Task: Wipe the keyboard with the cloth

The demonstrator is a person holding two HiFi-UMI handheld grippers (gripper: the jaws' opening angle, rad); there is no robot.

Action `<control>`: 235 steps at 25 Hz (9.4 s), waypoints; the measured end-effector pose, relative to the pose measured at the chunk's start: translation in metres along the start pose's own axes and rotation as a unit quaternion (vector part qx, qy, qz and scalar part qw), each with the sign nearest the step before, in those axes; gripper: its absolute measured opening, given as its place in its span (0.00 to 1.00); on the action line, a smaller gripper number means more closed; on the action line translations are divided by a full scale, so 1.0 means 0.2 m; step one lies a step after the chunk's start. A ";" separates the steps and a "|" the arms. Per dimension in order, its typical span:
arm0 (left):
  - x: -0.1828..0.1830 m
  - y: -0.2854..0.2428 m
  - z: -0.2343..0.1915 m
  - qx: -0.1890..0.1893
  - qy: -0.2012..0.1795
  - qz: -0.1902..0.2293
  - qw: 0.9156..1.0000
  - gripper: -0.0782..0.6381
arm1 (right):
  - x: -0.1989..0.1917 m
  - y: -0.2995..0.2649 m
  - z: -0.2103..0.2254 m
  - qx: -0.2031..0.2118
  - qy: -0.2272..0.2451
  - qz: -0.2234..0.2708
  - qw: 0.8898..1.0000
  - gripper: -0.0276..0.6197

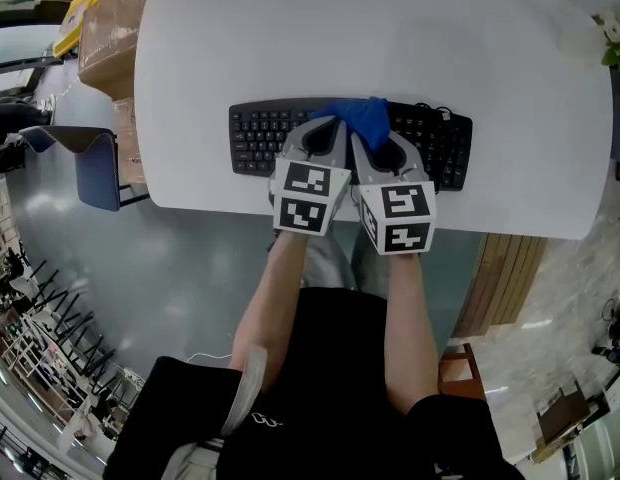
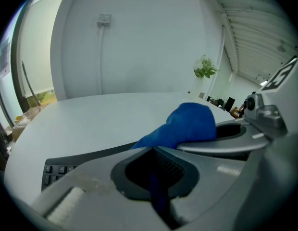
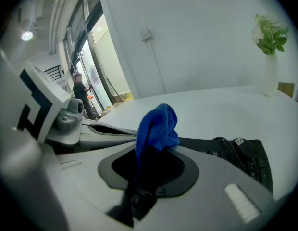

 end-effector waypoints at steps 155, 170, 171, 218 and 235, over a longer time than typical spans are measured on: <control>-0.26 0.27 -0.04 -0.016 0.013 -0.002 1.000 0.10 | -0.16 0.15 -0.29 0.014 -0.009 0.016 1.000 0.18; -0.25 0.19 0.11 -0.025 0.002 -0.005 1.000 0.10 | -0.22 0.24 -0.16 0.003 -0.019 0.017 1.000 0.18; -0.25 0.18 0.12 -0.026 0.001 -0.005 1.000 0.10 | -0.23 0.25 -0.15 0.002 -0.020 0.017 1.000 0.18; -0.15 -0.14 0.94 -0.103 -0.071 -0.001 0.992 0.10 | -0.44 0.76 0.49 -0.085 -0.085 0.045 0.992 0.18; -0.07 -0.14 1.17 -0.126 -0.071 0.040 0.989 0.10 | -0.37 0.95 0.72 -0.144 -0.024 0.028 0.989 0.18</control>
Point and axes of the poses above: the fingertips, and each gripper's own axes: y backward along the fingers, z to its right, x out of its top, the point moved 8 cm from there along y, backward along the fingers, and after that the axes turned 13 degrees about y, right-handed, at the moved point
